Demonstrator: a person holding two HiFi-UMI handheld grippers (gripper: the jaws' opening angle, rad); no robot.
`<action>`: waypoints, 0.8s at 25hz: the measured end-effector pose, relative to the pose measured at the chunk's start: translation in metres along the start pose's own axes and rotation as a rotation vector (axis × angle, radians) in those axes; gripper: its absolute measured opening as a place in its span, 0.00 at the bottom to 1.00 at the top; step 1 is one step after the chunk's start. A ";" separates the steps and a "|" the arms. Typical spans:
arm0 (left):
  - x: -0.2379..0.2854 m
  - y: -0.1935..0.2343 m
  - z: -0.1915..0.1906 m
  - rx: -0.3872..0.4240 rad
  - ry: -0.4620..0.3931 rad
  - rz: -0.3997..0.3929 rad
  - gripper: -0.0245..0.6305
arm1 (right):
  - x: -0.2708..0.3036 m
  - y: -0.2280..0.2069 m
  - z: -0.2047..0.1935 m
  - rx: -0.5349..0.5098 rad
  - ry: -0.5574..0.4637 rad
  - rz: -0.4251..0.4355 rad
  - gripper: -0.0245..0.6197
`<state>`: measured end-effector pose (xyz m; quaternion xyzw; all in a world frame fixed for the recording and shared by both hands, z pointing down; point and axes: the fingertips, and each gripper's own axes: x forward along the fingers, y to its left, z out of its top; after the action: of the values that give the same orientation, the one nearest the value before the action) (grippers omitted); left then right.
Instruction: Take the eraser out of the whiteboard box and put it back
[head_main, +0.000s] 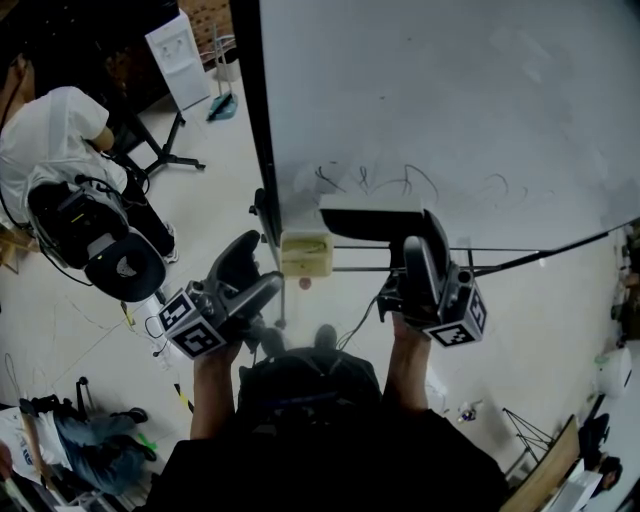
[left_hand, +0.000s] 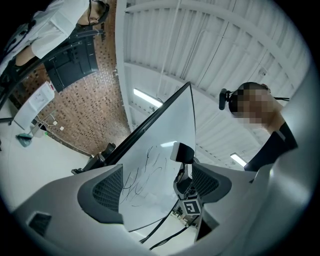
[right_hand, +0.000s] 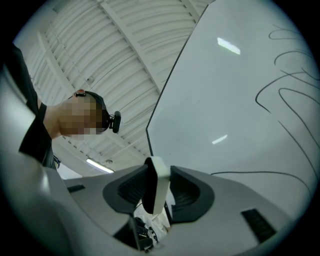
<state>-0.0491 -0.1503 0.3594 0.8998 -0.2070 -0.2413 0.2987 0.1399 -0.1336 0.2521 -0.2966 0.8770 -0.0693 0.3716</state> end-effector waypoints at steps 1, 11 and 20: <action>0.001 -0.002 0.001 0.001 0.001 -0.002 0.69 | 0.000 0.001 0.003 0.002 -0.012 0.003 0.28; 0.007 -0.022 0.006 0.017 0.004 -0.028 0.69 | 0.008 0.015 0.035 0.036 -0.132 0.056 0.28; 0.008 -0.033 0.007 0.078 0.007 -0.074 0.69 | -0.002 0.020 0.056 0.035 -0.216 0.077 0.28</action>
<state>-0.0389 -0.1337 0.3311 0.9186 -0.1816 -0.2410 0.2550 0.1700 -0.1103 0.2067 -0.2620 0.8411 -0.0378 0.4716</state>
